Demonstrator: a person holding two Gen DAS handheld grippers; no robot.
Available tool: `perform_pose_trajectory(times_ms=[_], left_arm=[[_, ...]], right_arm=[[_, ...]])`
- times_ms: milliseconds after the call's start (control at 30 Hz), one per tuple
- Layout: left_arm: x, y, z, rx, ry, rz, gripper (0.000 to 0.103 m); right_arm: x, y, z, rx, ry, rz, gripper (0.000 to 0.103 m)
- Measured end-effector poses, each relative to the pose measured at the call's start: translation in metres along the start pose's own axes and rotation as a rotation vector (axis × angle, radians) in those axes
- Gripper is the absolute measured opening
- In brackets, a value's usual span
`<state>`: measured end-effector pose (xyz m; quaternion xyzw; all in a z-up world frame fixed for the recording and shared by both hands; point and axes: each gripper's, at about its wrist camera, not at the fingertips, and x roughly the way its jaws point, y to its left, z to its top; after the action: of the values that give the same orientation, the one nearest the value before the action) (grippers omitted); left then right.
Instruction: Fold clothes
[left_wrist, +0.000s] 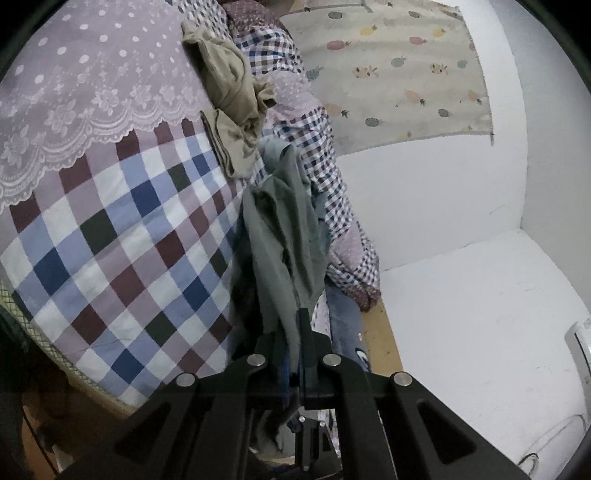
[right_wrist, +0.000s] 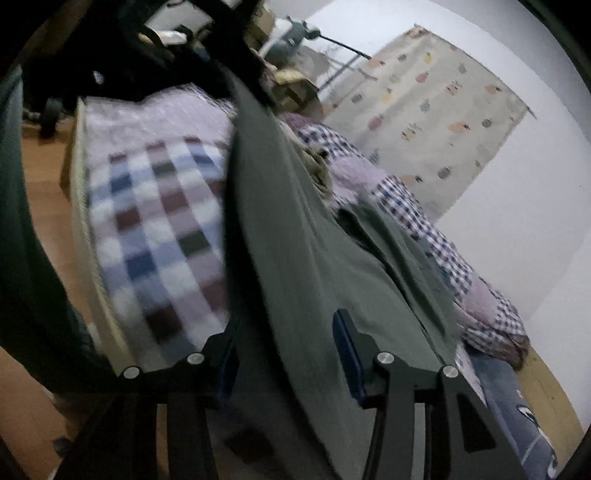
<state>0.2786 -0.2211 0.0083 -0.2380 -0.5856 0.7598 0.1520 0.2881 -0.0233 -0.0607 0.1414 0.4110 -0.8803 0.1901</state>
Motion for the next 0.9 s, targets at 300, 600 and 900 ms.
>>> perform_pose_trajectory(times_ms=[300, 600, 900], left_arm=[[0.013, -0.011, 0.002, -0.043, -0.005, -0.055, 0.001], [0.022, -0.02, 0.01, -0.052, -0.004, -0.092, 0.001], [0.024, -0.022, 0.01, -0.056, 0.008, -0.093, 0.001]], right_arm=[[-0.003, -0.039, -0.054, -0.032, 0.156, -0.158, 0.051], [-0.004, -0.099, -0.129, -0.027, 0.355, -0.296, 0.05], [-0.024, -0.131, -0.181, -0.062, 0.485, -0.348, 0.018]])
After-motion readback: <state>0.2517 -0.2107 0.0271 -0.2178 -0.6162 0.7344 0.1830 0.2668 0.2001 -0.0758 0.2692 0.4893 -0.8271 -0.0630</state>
